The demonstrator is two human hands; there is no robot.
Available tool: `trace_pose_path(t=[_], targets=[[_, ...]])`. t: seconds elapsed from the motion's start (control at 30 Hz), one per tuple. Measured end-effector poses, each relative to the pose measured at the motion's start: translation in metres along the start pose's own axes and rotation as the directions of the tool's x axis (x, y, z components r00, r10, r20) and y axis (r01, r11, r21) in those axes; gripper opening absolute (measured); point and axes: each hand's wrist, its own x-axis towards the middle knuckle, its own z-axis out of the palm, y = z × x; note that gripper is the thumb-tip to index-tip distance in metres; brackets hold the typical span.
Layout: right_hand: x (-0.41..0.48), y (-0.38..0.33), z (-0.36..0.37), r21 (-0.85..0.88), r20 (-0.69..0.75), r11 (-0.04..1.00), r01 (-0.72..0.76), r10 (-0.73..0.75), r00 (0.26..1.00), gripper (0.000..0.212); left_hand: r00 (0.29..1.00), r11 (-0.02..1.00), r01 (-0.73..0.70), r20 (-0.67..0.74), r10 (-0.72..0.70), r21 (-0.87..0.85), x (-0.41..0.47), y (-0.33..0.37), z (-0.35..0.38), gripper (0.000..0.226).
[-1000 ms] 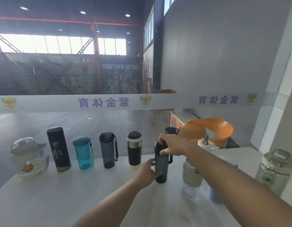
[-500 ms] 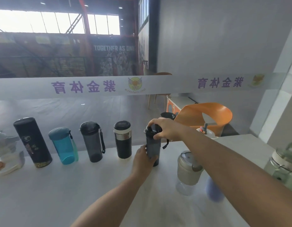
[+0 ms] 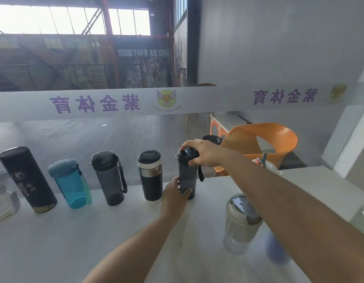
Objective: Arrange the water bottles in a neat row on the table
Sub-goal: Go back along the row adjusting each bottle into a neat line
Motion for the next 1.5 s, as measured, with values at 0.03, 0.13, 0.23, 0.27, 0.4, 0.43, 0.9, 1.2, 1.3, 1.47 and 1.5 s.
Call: trace_pose_path(t=[0.03,0.13,0.23,0.27,0.4,0.43,0.9,1.2,1.3,1.47,1.5], targets=[[0.000,0.000,0.000,0.002,0.004,1.000,-0.002,0.002,1.000,0.054,1.000,1.000,0.001,0.004,-0.001,0.004,-0.001,0.000,0.000,0.044],[-0.003,-0.003,0.000,0.000,0.014,1.000,-0.016,0.016,1.000,0.058,1.000,1.000,0.002,0.005,-0.002,0.014,-0.005,0.002,-0.002,0.046],[-0.016,-0.008,-0.003,-0.006,-0.026,1.000,-0.018,0.018,1.000,0.067,1.000,0.999,0.010,-0.012,-0.009,0.037,-0.019,0.004,-0.007,0.034],[-0.023,-0.009,-0.005,-0.010,-0.055,1.000,-0.016,0.015,0.998,0.068,1.000,0.998,-0.004,-0.015,0.005,0.062,-0.025,0.004,-0.009,0.028],[-0.061,-0.012,-0.015,-0.044,-0.199,0.998,-0.051,0.042,0.979,0.052,0.993,0.984,-0.105,-0.034,0.111,0.145,-0.053,0.011,-0.020,0.010],[-0.073,-0.014,-0.018,-0.029,-0.231,0.997,-0.072,0.063,0.971,0.044,0.991,0.982,-0.122,-0.032,0.128,0.141,-0.060,0.016,-0.023,0.011],[-0.200,-0.012,-0.023,-0.066,0.143,0.965,-0.253,0.260,0.955,0.055,0.858,0.976,-0.217,0.475,0.195,-0.009,-0.136,0.069,-0.004,0.070],[-0.186,0.004,-0.008,-0.242,0.219,0.956,-0.166,0.221,0.950,0.084,0.908,0.982,-0.182,0.372,0.191,-0.059,-0.136,0.078,0.024,0.074],[-0.174,0.011,-0.012,-0.246,0.181,0.950,-0.194,0.241,0.953,0.081,0.907,0.977,-0.209,0.366,0.209,-0.041,-0.123,0.075,0.030,0.067],[-0.139,0.016,-0.004,-0.363,-0.023,0.857,-0.367,0.385,0.922,0.078,0.932,0.977,-0.210,0.296,0.207,-0.022,-0.101,0.069,0.039,0.084],[-0.130,0.016,-0.003,-0.368,-0.030,0.848,-0.381,0.399,0.917,0.079,0.937,0.980,-0.198,0.288,0.197,-0.026,-0.097,0.069,0.041,0.089]])
